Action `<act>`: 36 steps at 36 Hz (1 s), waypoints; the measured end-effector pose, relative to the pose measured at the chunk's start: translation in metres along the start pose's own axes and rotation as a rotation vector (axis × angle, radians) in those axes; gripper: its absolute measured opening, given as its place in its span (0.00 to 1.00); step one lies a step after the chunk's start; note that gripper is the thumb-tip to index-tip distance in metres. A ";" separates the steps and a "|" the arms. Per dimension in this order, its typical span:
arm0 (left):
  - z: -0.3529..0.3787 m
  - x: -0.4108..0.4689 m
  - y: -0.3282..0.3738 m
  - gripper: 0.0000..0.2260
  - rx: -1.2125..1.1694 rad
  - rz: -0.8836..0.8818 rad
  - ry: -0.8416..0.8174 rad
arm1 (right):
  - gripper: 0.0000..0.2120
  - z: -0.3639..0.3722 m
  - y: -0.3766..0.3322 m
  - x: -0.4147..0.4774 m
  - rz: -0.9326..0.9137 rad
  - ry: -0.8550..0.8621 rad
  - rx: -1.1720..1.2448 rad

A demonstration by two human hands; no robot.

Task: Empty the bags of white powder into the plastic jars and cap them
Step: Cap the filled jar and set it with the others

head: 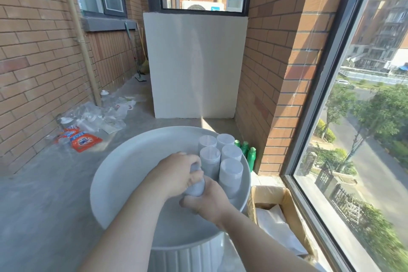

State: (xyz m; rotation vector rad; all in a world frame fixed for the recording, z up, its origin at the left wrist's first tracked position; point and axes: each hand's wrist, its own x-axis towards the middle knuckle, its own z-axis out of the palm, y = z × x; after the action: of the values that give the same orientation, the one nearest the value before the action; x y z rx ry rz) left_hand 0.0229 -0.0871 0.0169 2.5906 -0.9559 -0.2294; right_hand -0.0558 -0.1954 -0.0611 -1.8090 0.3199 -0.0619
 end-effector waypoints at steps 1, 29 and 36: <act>0.000 0.000 -0.001 0.08 -0.017 0.018 -0.022 | 0.12 0.000 -0.001 -0.002 0.005 -0.027 0.029; 0.023 0.002 0.003 0.21 0.045 -0.027 -0.008 | 0.24 -0.042 -0.007 -0.009 -0.015 0.021 -0.935; 0.042 0.003 0.020 0.19 0.101 0.058 0.113 | 0.19 -0.071 -0.007 -0.015 0.004 0.016 -1.083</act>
State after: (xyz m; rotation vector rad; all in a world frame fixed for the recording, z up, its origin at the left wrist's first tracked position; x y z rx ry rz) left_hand 0.0017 -0.1155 -0.0142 2.6295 -1.0247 -0.0191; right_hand -0.0841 -0.2574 -0.0342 -2.8785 0.4055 0.1279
